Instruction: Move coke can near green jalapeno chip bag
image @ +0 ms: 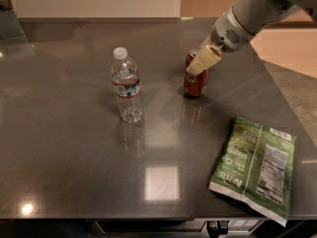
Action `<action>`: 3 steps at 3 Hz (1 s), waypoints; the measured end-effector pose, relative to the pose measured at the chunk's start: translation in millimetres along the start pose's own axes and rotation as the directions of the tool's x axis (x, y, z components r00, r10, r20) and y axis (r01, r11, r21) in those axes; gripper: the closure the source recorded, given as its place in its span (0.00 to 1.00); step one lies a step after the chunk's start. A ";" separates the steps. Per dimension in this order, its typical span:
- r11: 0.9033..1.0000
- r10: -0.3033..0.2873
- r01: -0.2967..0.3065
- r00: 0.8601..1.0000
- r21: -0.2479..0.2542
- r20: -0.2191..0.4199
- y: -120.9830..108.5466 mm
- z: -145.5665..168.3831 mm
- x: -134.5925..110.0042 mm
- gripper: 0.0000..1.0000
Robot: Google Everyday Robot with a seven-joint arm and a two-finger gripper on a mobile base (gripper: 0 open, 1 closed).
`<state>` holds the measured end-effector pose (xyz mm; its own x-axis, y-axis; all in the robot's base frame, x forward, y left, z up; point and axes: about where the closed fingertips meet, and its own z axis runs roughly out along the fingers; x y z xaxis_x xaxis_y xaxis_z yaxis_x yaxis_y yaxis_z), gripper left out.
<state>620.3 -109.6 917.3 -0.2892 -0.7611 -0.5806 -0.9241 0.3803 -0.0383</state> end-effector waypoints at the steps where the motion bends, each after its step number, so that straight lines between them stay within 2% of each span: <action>1: 0.998 -0.023 0.023 1.000 -0.061 0.007 33.8 -10.6 3.8 1.00; 3: 0.994 -0.038 0.039 0.999 -0.101 0.004 85.1 -26.4 25.9 1.00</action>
Offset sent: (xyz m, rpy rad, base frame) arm -0.1095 -0.0096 0.0084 0.0300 0.0792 0.0795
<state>527.6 -110.8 920.5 -0.2524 -0.7731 -0.5819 -0.9551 0.2953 0.0220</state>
